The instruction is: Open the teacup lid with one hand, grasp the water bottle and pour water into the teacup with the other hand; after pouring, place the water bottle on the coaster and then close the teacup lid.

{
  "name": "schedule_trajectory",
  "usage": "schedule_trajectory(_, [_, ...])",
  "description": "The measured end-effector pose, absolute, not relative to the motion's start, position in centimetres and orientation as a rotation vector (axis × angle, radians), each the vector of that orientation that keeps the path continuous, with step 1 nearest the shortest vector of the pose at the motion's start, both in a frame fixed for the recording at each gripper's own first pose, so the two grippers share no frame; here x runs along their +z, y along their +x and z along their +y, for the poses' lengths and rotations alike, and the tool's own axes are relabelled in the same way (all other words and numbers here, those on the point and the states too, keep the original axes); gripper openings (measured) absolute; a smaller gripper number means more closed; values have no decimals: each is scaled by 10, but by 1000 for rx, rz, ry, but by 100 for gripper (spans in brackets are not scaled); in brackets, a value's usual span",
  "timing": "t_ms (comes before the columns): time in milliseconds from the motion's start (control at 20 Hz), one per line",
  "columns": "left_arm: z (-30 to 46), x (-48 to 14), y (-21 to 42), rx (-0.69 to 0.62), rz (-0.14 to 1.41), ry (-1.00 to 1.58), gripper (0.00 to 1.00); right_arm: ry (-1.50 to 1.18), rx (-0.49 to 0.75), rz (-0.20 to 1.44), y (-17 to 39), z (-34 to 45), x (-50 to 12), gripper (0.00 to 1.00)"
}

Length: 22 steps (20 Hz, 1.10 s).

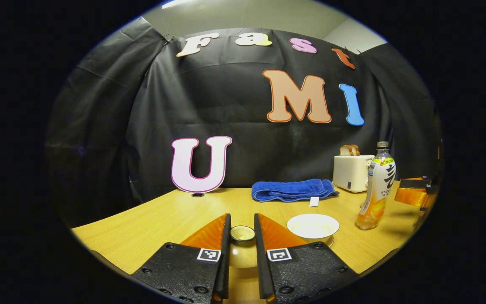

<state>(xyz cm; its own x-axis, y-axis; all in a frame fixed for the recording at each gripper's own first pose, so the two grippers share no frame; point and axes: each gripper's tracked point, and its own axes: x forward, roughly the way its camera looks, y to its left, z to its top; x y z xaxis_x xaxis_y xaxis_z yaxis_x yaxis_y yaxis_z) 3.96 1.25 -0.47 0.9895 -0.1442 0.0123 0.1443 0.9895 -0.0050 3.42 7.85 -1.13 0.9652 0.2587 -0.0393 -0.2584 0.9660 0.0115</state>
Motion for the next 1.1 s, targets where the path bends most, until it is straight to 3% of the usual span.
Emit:
schedule_trajectory(100, [14, -5, 39, -150, -13, -5, 25, 1, 268, 76, 43, 86, -18, 94])
schedule_trajectory(250, [15, -5, 40, -158, -13, -5, 25, -6, 275, 130, 57, 94, -26, 98])
schedule_trajectory(300, [18, -5, 39, -156, -14, -5, 25, -8, 280, 138, 61, 98, -27, 94])
schedule_trajectory(450, [27, -5, 41, -138, -11, -5, 24, -12, 272, 144, 73, 102, -28, 100])
schedule_trajectory(550, [32, -5, 41, -129, -11, -5, 25, -13, 265, 149, 80, 105, -30, 94])
schedule_trajectory(600, [33, -5, 41, -127, -11, -5, 25, -15, 265, 154, 84, 107, -31, 98])
schedule_trajectory(650, [33, -5, 41, -126, -11, -5, 25, -18, 260, 162, 85, 106, -30, 94])
schedule_trajectory(750, [34, -5, 41, -125, -11, -4, 25, -19, 255, 175, 89, 108, -31, 98])
schedule_trajectory(900, [34, -5, 41, -126, -11, -5, 25, -39, 226, 181, 93, 105, -35, 75])
schedule_trajectory(1100, [34, -5, 41, -124, -10, -5, 25, -131, 176, 161, 93, 103, -31, 66])
